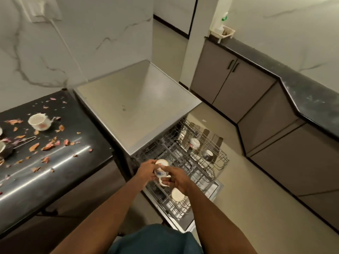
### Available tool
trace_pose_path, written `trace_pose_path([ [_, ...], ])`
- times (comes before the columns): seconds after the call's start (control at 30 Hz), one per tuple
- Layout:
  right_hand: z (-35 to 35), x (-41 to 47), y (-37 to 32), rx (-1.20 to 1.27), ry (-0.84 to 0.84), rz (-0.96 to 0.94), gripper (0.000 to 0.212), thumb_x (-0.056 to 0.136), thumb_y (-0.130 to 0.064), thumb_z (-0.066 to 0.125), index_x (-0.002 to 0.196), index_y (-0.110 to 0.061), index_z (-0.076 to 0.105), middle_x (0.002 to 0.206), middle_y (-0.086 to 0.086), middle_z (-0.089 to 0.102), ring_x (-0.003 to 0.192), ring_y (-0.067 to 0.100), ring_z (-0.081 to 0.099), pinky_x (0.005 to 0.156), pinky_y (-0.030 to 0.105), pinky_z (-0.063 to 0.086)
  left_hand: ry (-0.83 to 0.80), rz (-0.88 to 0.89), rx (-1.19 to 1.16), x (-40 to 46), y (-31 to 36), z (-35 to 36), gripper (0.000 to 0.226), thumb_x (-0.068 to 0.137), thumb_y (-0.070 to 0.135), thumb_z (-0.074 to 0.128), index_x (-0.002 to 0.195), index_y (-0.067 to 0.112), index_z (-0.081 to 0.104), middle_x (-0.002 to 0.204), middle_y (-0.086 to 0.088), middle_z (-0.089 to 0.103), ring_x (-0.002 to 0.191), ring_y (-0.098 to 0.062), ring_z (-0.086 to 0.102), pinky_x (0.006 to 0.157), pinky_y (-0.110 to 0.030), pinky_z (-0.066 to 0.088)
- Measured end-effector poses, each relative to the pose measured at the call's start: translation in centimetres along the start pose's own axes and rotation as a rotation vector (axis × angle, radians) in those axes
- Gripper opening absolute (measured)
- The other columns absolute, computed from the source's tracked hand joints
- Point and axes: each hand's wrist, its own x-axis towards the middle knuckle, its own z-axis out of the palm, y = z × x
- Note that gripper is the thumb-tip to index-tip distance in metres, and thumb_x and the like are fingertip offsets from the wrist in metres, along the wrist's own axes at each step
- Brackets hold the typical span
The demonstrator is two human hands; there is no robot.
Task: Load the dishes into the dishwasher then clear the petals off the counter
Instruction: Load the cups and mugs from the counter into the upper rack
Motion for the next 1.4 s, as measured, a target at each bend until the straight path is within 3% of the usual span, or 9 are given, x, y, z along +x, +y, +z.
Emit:
trace_pose_path([
  [0.1, -2.7, -0.5, 0.1, 0.048, 0.050, -0.011, 0.057, 0.080, -0.033, 0.088, 0.123, -0.003, 0.066, 0.104, 0.015, 0.075, 0.082, 0.025, 0.071, 0.083, 0.041, 0.062, -0.019, -0.019, 0.043, 1.1, -0.2, 3.0, 0.020, 0.096, 0.012, 0.066, 0.116, 0.015, 0.067, 0.110, -0.015, 0.073, 0.100, -0.033, 0.072, 0.075, -0.041, 0.062],
  [0.23, -6.3, -1.5, 0.8, 0.077, 0.105, -0.010, 0.050, 0.082, -0.033, 0.086, 0.120, -0.006, 0.068, 0.097, 0.012, 0.074, 0.085, 0.024, 0.070, 0.089, 0.044, 0.059, -0.055, -0.056, 0.098, 1.5, -1.2, 6.7, 0.019, 0.097, 0.010, 0.064, 0.114, 0.018, 0.067, 0.113, -0.014, 0.072, 0.095, -0.030, 0.071, 0.065, -0.034, 0.057],
  [0.37, -9.5, -2.3, 2.0, 0.094, 0.157, 0.002, 0.051, 0.078, -0.041, 0.087, 0.117, -0.011, 0.071, 0.105, 0.010, 0.076, 0.089, 0.022, 0.071, 0.085, 0.041, 0.060, -0.112, -0.098, 0.156, 1.9, -2.0, 9.7, 0.025, 0.097, 0.008, 0.064, 0.120, 0.017, 0.065, 0.118, -0.012, 0.069, 0.102, -0.032, 0.070, 0.060, -0.031, 0.058],
  [0.57, -11.6, -2.4, 3.0, 0.250, 0.219, -0.003, 0.051, 0.083, -0.036, 0.085, 0.122, -0.008, 0.068, 0.109, 0.013, 0.077, 0.096, 0.026, 0.076, 0.085, 0.040, 0.062, -0.152, -0.130, 0.220, 3.6, -2.1, 12.6, 0.033, 0.096, 0.001, 0.062, 0.128, 0.009, 0.062, 0.123, -0.015, 0.066, 0.108, -0.036, 0.068, 0.075, -0.042, 0.063],
  [0.67, -12.0, -2.0, 2.8, 0.308, 0.231, 0.011, 0.046, 0.086, -0.030, 0.083, 0.122, -0.004, 0.069, 0.108, 0.015, 0.077, 0.095, 0.028, 0.076, 0.087, 0.038, 0.062, -0.180, -0.157, 0.250, 4.8, -1.9, 13.0, 0.031, 0.097, 0.003, 0.061, 0.127, 0.011, 0.063, 0.123, -0.015, 0.066, 0.108, -0.035, 0.068, 0.081, -0.045, 0.063],
  [0.8, -12.3, -1.0, 2.6, 0.377, 0.273, 0.024, 0.046, 0.086, -0.025, 0.084, 0.121, 0.000, 0.067, 0.105, 0.016, 0.078, 0.093, 0.028, 0.077, 0.088, 0.038, 0.062, -0.222, -0.188, 0.285, 6.8, -2.0, 13.1, 0.031, 0.096, 0.004, 0.063, 0.125, 0.014, 0.064, 0.121, -0.013, 0.068, 0.106, -0.034, 0.070, 0.076, -0.041, 0.063],
  [0.97, -11.6, 1.0, 2.8, 0.478, 0.352, 0.043, 0.053, 0.084, -0.022, 0.085, 0.124, 0.003, 0.062, 0.107, 0.018, 0.076, 0.091, 0.028, 0.076, 0.090, 0.039, 0.062, -0.251, -0.258, 0.341, 10.1, -1.6, 12.7, 0.032, 0.093, 0.001, 0.064, 0.122, 0.016, 0.066, 0.119, -0.013, 0.070, 0.102, -0.034, 0.071, 0.087, -0.050, 0.060],
  [1.17, -10.1, 3.9, 3.0, 0.626, 0.421, 0.092, 0.051, 0.083, -0.016, 0.085, 0.127, -0.001, 0.063, 0.113, 0.016, 0.076, 0.097, 0.025, 0.076, 0.100, 0.044, 0.057, -0.286, -0.340, 0.418, 13.6, -0.2, 11.8, 0.024, 0.094, 0.006, 0.067, 0.117, 0.012, 0.065, 0.111, -0.014, 0.072, 0.098, -0.032, 0.072, 0.068, -0.033, 0.058],
  [1.4, -9.1, 6.2, 5.3, 0.768, 0.495, 0.114, 0.047, 0.084, -0.011, 0.084, 0.128, -0.007, 0.066, 0.120, 0.014, 0.074, 0.112, 0.029, 0.072, 0.102, 0.042, 0.057, -0.459, -0.359, 0.697, 19.0, -1.1, 10.2, 0.036, 0.082, 0.021, 0.084, 0.112, 0.013, 0.065, 0.114, -0.011, 0.071, 0.105, -0.025, 0.068, 0.090, -0.040, 0.057],
])
